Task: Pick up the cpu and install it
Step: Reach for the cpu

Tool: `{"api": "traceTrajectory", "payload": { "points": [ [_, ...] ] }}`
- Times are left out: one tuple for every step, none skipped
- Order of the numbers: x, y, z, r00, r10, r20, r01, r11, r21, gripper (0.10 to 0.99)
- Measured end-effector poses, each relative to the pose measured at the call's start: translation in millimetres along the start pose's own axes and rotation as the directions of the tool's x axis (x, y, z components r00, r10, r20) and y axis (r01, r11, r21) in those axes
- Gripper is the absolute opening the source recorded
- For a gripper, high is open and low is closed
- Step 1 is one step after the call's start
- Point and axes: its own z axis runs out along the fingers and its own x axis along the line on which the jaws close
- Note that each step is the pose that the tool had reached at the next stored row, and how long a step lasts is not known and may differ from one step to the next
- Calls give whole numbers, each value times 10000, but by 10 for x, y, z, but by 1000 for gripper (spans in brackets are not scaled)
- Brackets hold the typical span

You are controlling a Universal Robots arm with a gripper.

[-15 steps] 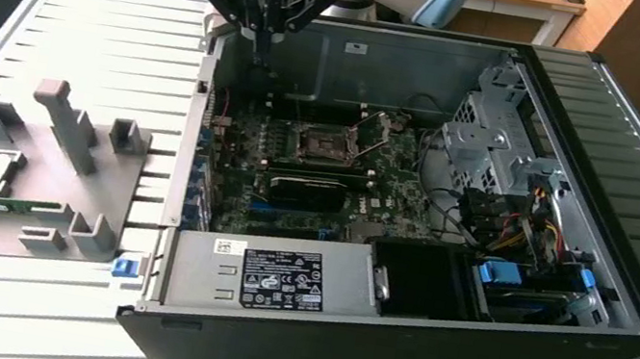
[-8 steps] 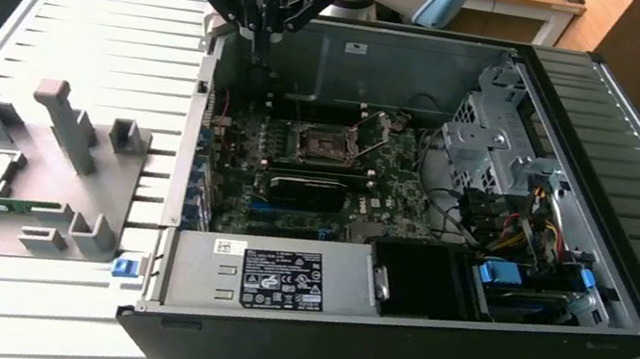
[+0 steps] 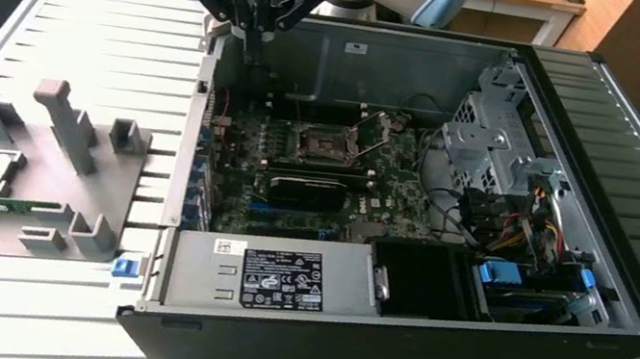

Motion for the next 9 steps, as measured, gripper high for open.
{"api": "traceTrajectory", "payload": {
  "points": [
    [5, 0, 0, 10000, 0, 0, 0, 10000, 0, 106],
    [7, 0, 0, 10000, 0, 0, 0, 10000, 0, 106],
    [9, -1, 0, 10000, 0, 0, 0, 10000, 0, 106],
    [11, -1, 0, 10000, 0, 0, 0, 10000, 0, 106],
    [13, -1, 0, 10000, 0, 0, 0, 10000, 0, 106],
    [17, -1, -1, 10000, -1, -1, 1, 10000, 0, 106],
    [20, -2, 0, 10000, 0, 0, 0, 10000, 0, 106],
    [22, -2, -1, 10000, 0, 0, 0, 10000, 0, 106],
    [24, -2, -1, 10000, 0, 0, 0, 10000, 0, 106]
  ]
}}
